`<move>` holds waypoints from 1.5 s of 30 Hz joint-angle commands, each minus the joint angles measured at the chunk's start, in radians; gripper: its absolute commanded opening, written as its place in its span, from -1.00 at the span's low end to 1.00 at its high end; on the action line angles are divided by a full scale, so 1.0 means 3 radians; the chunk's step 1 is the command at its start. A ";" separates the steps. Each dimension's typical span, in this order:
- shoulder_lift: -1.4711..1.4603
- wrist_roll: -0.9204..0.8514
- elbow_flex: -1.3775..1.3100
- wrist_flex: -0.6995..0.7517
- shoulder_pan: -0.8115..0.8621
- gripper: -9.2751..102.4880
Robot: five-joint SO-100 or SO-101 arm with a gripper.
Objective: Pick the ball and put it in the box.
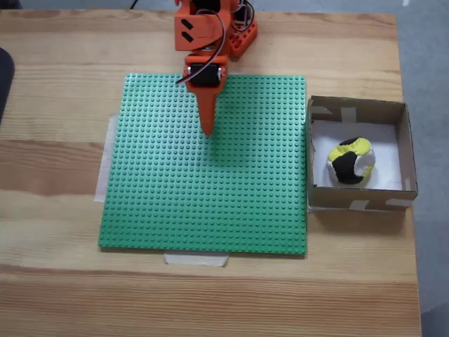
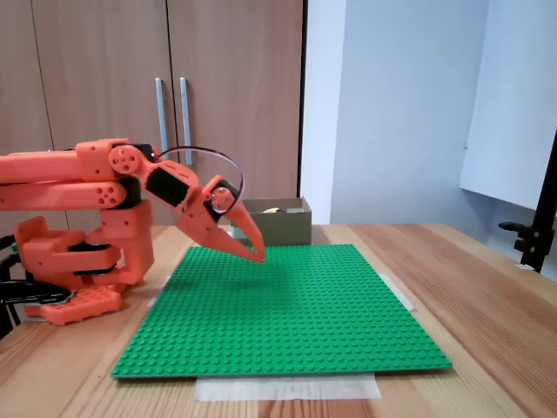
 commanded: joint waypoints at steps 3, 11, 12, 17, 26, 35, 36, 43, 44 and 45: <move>0.0031 -0.0005 0.0097 0.0015 -0.0005 -0.85; 0.0031 0.0031 0.0097 0.0015 0.0020 -0.85; 0.0031 0.0031 0.0097 0.0015 0.0020 -0.85; 0.0031 0.0031 0.0097 0.0015 0.0020 -0.85; 0.0031 0.0031 0.0097 0.0015 0.0020 -0.85; 0.0031 0.0031 0.0097 0.0015 0.0020 -0.85; 0.0031 0.0031 0.0097 0.0015 0.0020 -0.85; 0.0031 0.0031 0.0097 0.0015 0.0020 -0.85; 0.0031 0.0031 0.0097 0.0015 0.0020 -0.85; 0.0031 0.0031 0.0097 0.0015 0.0020 -0.85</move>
